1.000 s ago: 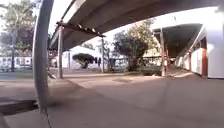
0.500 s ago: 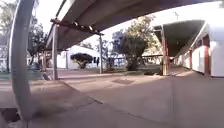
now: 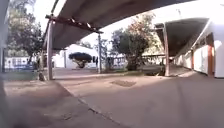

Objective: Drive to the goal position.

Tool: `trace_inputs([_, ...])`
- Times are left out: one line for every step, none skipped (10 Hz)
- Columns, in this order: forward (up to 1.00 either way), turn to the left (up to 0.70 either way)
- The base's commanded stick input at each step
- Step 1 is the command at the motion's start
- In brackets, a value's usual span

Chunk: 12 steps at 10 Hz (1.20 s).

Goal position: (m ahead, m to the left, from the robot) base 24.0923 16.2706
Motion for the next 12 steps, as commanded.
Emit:
trace_inputs([0.7, 0.35])
trace_inputs([0.7, 0.35])
trace_inputs([0.7, 0.35])
trace_inputs([0.7, 0.35])
trace_inputs([0.7, 0.35])
trace_inputs([0.7, 0.12])
trace_inputs([0.7, 0.0])
trace_inputs([0.7, 0.0])
trace_inputs([0.7, 0.0])
trace_inputs([0.7, 0.0])
trace_inputs([0.7, 0.0])
trace_inputs([0.7, 0.0])
